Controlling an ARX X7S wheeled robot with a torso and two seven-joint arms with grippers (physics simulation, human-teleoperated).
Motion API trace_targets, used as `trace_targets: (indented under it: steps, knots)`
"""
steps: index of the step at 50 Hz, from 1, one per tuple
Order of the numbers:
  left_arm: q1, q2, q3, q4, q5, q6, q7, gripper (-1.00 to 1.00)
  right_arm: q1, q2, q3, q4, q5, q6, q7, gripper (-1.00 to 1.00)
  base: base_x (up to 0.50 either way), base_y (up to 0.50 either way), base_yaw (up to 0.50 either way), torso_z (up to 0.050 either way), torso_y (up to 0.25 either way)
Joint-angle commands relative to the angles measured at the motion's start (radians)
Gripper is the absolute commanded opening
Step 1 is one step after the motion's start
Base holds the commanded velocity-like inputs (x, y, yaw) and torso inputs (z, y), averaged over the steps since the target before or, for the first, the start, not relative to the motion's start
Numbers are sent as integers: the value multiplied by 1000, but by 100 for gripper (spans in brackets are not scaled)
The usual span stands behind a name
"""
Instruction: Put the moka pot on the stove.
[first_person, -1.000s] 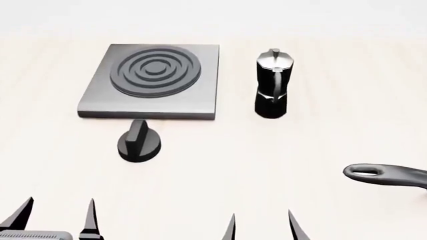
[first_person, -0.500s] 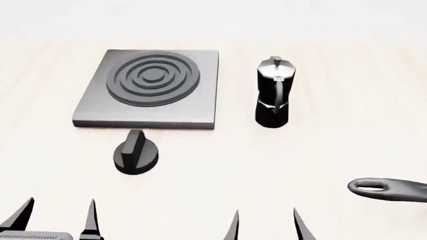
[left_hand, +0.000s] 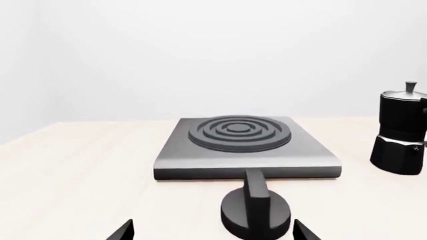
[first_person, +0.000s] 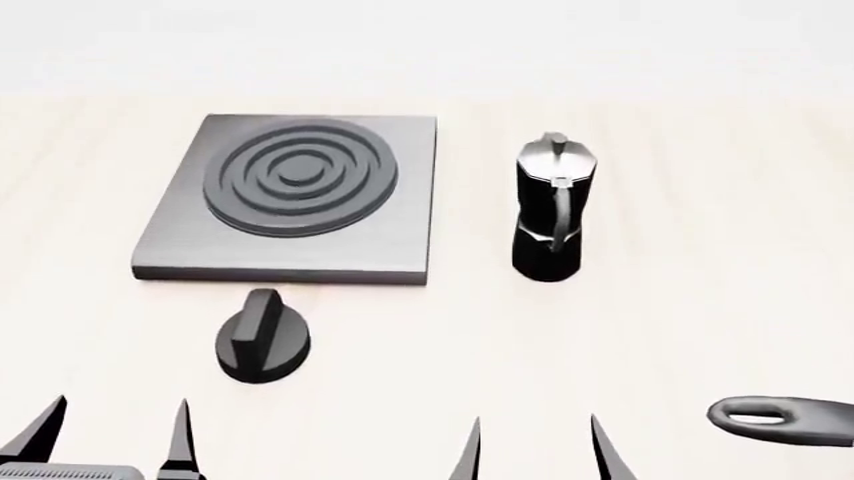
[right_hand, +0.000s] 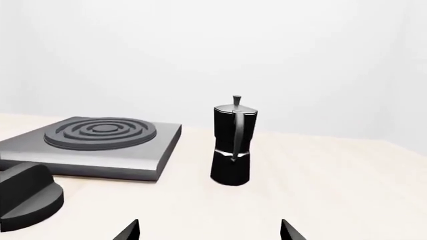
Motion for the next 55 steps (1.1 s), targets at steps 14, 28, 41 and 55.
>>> trace_targets:
  steps: [14, 28, 41, 55]
  knots:
    - [-3, -9, 11, -3, -9, 3, -10, 100, 3, 11, -13, 3, 17, -8, 13, 100, 140, 0, 0, 0, 0]
    - [-6, -14, 18, -5, -13, 4, -16, 100, 7, 16, -20, 7, 26, -8, 19, 100, 139, 0, 0, 0, 0]
    - [-7, -19, 24, -7, -17, 5, -20, 100, 8, 22, -26, 8, 31, -12, 27, 100, 139, 0, 0, 0, 0]
    - [-9, -23, 29, -8, -22, 7, -25, 100, 9, 26, -32, 16, 39, -18, 33, 100, 140, 0, 0, 0, 0]
